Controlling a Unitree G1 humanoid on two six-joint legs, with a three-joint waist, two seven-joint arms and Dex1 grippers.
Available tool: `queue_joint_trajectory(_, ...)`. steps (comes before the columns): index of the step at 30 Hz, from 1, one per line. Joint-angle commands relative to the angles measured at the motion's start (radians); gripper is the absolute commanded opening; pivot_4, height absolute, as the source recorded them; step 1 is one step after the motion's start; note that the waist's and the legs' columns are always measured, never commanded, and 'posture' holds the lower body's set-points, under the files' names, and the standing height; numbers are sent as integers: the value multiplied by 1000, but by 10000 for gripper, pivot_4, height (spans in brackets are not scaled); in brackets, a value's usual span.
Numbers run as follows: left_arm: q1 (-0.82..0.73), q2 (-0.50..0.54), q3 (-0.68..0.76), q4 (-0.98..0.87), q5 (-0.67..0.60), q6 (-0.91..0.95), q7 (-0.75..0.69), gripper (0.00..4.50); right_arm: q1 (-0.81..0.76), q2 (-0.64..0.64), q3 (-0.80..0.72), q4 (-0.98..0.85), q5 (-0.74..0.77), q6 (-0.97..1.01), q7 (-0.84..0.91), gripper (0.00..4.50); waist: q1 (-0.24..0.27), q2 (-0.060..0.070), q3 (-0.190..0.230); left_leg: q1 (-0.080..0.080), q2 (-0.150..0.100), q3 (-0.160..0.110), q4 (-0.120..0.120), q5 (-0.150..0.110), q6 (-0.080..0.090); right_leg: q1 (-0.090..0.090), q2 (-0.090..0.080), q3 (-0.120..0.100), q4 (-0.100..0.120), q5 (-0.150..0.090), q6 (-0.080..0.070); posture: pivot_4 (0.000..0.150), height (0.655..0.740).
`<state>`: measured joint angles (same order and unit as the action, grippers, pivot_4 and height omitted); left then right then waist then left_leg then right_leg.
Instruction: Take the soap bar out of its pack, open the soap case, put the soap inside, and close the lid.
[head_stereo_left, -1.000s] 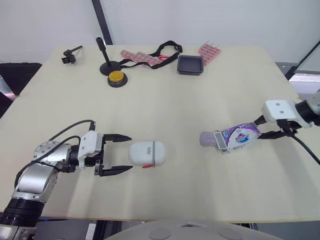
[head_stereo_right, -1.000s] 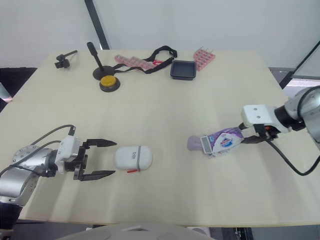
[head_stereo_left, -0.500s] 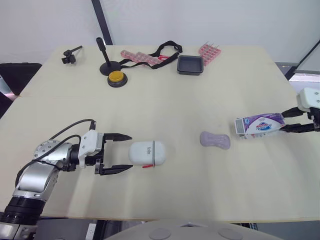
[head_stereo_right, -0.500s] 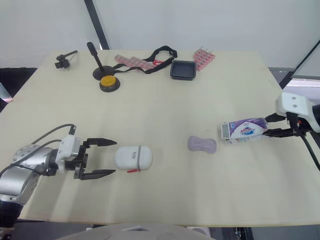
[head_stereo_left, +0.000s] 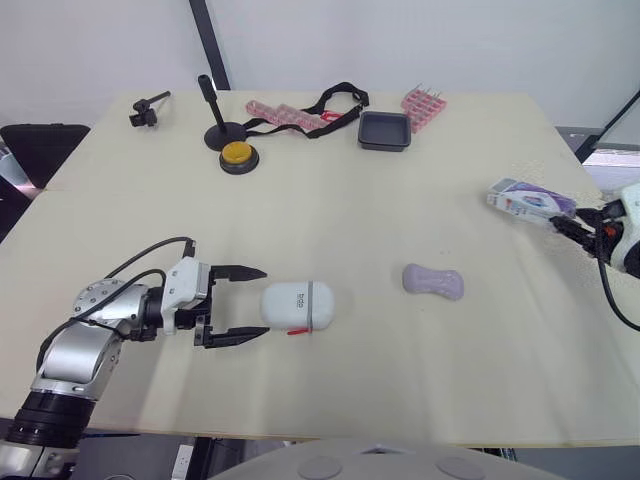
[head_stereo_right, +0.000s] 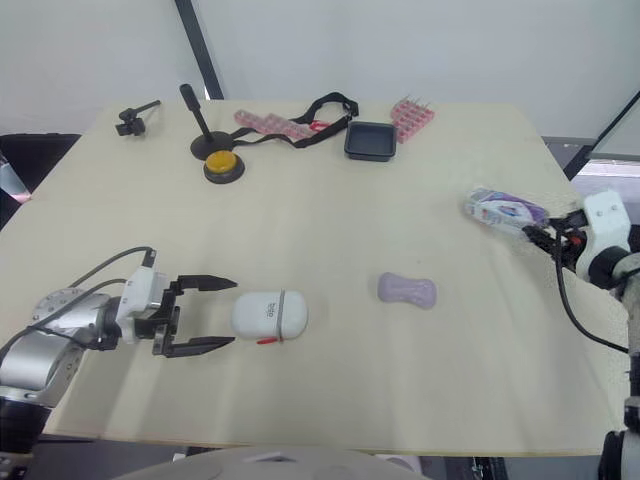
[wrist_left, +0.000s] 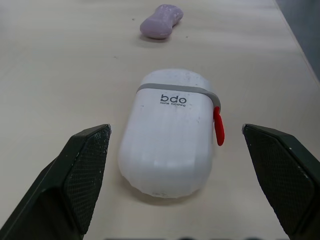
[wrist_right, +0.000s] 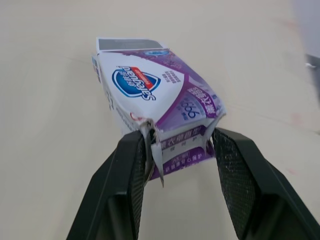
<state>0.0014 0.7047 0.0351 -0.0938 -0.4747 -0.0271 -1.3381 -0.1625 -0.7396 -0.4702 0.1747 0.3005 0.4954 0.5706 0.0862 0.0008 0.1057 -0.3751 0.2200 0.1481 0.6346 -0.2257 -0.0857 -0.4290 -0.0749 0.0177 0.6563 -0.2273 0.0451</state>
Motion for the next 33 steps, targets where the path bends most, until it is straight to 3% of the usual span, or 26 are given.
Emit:
queue_joint_trajectory(1,-4,3,33,-13,-36,9,0,45000,52,64,-76,-151,9,81,-151,21437,-2,0,0,0,0,0,0,0,0,0,0,0,0,0,0,1500,7291)
queue_joint_trajectory(5,-4,5,37,-10,-43,13,-3,45000,128,209,-119,-324,23,194,-316,21437,-6,1,0,1,0,0,-1,0,-2,0,1,0,-1,0,0,1500,7291)
queue_joint_trajectory(9,-11,10,34,0,-37,8,-7,45000,162,280,-113,-392,39,250,-365,21437,-7,3,0,1,0,1,-2,0,-5,0,1,1,-1,0,0,1500,7291)
queue_joint_trajectory(13,-17,12,31,5,-31,4,-11,45000,184,275,-80,-417,31,255,-355,21437,-7,3,0,2,0,1,-2,0,-7,1,1,1,-1,0,1,1500,7291)
queue_joint_trajectory(21,-21,8,30,13,-24,-5,-11,45000,157,169,-59,-378,-21,-29,-243,21437,-16,4,0,2,-1,1,-7,1,-10,1,0,2,-4,0,1,1500,7291)
queue_joint_trajectory(24,-23,6,28,13,-25,-9,-13,45000,113,120,-21,-362,39,-210,-43,28849,-21,4,0,2,0,1,-9,1,-11,3,1,4,-4,0,1,1500,7291)
queue_joint_trajectory(28,-30,7,19,12,-22,-10,-19,45000,125,72,68,-375,137,-327,261,43507,-28,3,0,2,0,1,-10,1,-10,3,1,4,-4,0,2,1500,7291)
queue_joint_trajectory(33,-50,12,-2,11,-8,-20,-40,45000,204,-1,183,-400,205,-357,562,44795,-21,3,0,1,0,0,-9,1,-9,3,1,2,-5,0,1,1500,7291)
